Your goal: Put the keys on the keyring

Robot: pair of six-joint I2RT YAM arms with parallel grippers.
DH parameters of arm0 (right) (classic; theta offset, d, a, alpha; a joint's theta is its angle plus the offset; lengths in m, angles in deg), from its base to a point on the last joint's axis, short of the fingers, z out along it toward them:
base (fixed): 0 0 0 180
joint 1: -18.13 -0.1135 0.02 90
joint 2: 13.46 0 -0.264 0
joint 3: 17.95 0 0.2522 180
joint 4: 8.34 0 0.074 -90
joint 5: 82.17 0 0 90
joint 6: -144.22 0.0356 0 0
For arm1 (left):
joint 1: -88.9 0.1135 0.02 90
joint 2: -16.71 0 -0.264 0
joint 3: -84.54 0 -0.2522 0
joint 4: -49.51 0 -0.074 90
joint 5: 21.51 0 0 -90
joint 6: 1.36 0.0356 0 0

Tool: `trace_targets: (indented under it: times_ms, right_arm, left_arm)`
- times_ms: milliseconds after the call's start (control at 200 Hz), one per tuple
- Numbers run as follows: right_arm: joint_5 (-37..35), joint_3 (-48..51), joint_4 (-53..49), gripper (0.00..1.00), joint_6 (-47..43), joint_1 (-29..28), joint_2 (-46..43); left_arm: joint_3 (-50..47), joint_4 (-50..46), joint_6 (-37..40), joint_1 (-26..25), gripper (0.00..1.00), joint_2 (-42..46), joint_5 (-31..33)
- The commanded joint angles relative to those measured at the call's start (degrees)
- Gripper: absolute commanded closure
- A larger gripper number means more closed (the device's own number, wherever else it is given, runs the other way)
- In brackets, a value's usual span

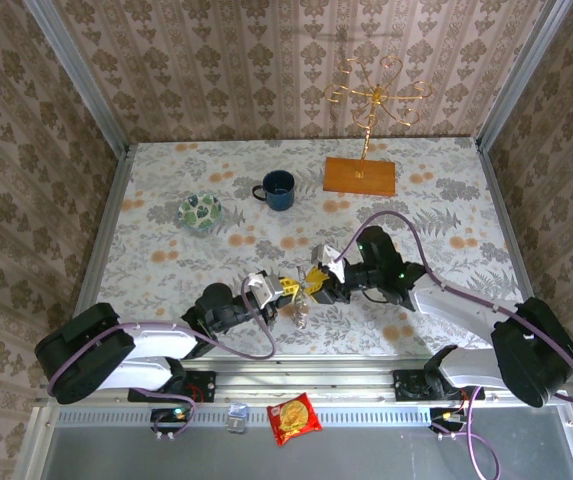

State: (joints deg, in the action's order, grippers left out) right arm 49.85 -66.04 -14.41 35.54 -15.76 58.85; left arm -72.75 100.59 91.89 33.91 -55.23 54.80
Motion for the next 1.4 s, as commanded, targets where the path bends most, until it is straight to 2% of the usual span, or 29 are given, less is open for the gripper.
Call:
trace_targets:
  times_ms: [0,575,670,800,845,895,1065,1195,1395]
  right_arm:
    - [-0.2,1.4,5.2,0.66,2.5,0.3,-0.8]
    - [0.5,1.2,10.8,0.74,4.9,0.5,1.5]
    - [2.5,0.7,11.4,0.80,5.4,0.5,2.4]
    - [5.0,0.3,11.7,1.00,5.5,0.6,2.9]
    - [5.4,0.2,11.3,1.00,5.2,0.6,2.7]
    - [5.4,0.0,9.7,1.00,4.3,0.7,2.2]
    - [4.0,-4.3,-3.2,1.00,-1.9,0.5,1.2]
    - [1.7,-8.5,-13.5,1.00,-7.7,-0.7,1.2]
    - [-0.6,-13.9,-21.9,1.00,-12.9,-2.8,2.6]
  left_arm:
    - [0.0,4.5,-0.1,0.2,1.00,0.4,-0.7]
    - [-0.2,5.6,-1.0,0.3,1.00,0.0,-2.1]
    - [-0.2,6.1,-1.2,0.4,1.00,-0.2,-2.4]
    - [-0.2,6.6,-1.7,0.5,1.00,-0.7,-2.2]
    - [-0.2,6.6,-2.2,0.8,1.00,-0.8,-1.4]
    - [-0.4,6.4,-2.8,1.2,1.00,-1.1,-0.7]
    - [-0.2,2.9,-2.4,1.6,0.87,-0.8,0.4]
    - [1.6,-4.9,-0.7,1.6,0.86,1.6,-0.1]
    - [3.6,-14.7,2.3,1.7,0.84,6.1,-0.6]
